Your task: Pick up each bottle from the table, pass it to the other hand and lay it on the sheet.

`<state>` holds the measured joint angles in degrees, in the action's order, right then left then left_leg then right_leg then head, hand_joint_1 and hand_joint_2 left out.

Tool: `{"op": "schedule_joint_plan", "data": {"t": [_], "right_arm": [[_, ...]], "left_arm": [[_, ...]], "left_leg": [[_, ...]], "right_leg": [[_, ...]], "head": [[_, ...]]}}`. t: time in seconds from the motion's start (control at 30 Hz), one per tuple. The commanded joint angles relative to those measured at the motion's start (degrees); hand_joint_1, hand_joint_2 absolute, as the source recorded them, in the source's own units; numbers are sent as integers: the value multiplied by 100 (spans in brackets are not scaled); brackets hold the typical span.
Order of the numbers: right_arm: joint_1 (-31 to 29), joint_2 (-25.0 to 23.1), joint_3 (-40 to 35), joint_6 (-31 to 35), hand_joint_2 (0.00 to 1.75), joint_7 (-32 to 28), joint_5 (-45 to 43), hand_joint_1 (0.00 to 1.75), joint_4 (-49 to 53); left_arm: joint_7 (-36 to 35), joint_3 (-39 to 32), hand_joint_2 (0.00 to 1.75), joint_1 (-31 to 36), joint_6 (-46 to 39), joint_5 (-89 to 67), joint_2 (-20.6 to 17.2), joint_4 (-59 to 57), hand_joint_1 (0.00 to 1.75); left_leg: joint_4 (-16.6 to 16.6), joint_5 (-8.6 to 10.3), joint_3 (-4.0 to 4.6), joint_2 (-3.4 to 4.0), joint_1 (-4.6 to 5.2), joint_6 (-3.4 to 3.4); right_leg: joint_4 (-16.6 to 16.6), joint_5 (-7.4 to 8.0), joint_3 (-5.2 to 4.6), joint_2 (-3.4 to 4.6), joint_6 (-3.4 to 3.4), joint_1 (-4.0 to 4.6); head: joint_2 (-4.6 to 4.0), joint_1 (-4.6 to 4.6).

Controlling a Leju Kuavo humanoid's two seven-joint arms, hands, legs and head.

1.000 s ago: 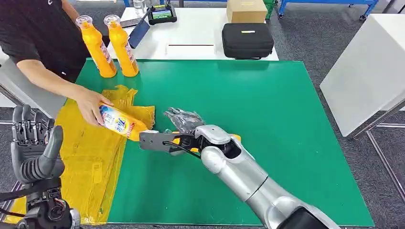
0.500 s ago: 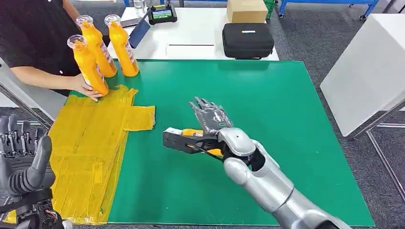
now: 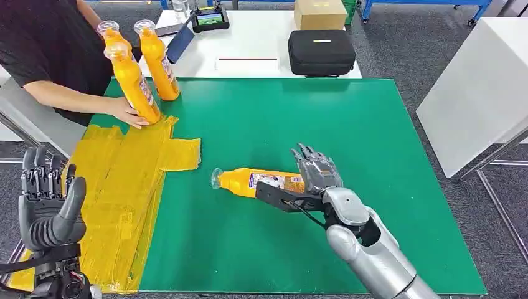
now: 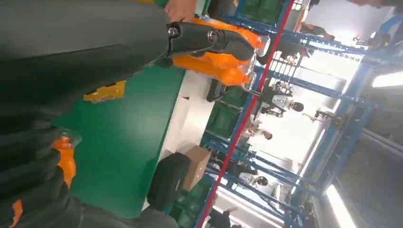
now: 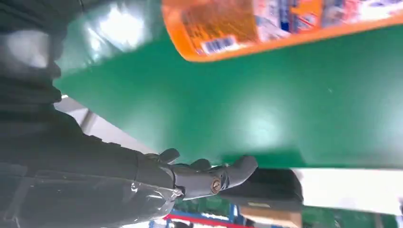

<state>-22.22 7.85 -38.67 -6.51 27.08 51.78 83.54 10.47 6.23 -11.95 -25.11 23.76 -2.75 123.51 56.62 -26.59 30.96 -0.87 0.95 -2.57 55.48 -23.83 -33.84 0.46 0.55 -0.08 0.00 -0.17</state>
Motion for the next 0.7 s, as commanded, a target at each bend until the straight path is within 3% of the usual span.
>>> {"op": "schedule_joint_plan", "data": {"t": [0.03, 0.7], "right_arm": [[-112, 44, 31, -94, 175, -154, -122, 0, -764], [-904, -263, -322, -5, 175, -322, -415, 0, -2327]], "left_arm": [[103, 212, 175, 208, -30, 265, -316, -449, 0], [289, 383, 175, 322, -83, 569, -561, -571, 0]], "left_leg": [[-9, -3, -25, 2, -5, 19], [-8, -7, -29, 17, -8, 26]], "right_leg": [[-11, -4, 28, -8, 2, 3], [-8, -4, 29, 3, 0, 6]], "head": [[0, 0], [0, 2]]}}
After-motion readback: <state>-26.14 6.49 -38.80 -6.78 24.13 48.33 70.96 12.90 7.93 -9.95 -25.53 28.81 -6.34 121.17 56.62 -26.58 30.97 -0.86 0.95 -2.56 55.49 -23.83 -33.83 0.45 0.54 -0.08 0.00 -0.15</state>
